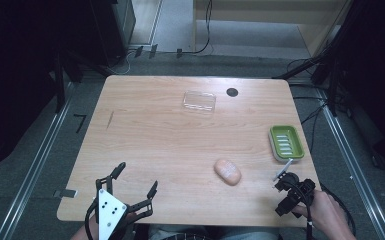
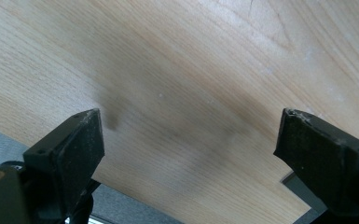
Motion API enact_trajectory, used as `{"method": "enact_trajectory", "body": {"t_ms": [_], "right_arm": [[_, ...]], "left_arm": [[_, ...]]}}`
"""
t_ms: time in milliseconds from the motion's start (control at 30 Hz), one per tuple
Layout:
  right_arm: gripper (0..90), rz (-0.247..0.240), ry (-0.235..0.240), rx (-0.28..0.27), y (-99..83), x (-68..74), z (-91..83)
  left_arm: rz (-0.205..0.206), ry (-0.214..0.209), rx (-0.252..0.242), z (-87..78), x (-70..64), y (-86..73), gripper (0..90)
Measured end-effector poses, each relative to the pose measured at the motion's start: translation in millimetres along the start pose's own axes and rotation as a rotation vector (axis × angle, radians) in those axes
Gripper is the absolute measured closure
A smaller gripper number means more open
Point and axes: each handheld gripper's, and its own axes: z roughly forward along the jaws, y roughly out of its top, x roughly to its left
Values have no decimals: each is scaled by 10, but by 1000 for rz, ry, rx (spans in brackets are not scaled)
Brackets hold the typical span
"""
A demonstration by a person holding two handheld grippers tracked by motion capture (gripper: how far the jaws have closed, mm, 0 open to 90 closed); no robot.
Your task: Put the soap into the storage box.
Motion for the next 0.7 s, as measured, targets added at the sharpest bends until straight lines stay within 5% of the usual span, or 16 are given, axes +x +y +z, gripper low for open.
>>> {"method": "enact_trajectory", "body": {"t_ms": [700], "right_arm": [[75,-68,-20,-30,151,157,-107]], "left_arm": [[-4,-9,0,-6,-3,8,99]]}}
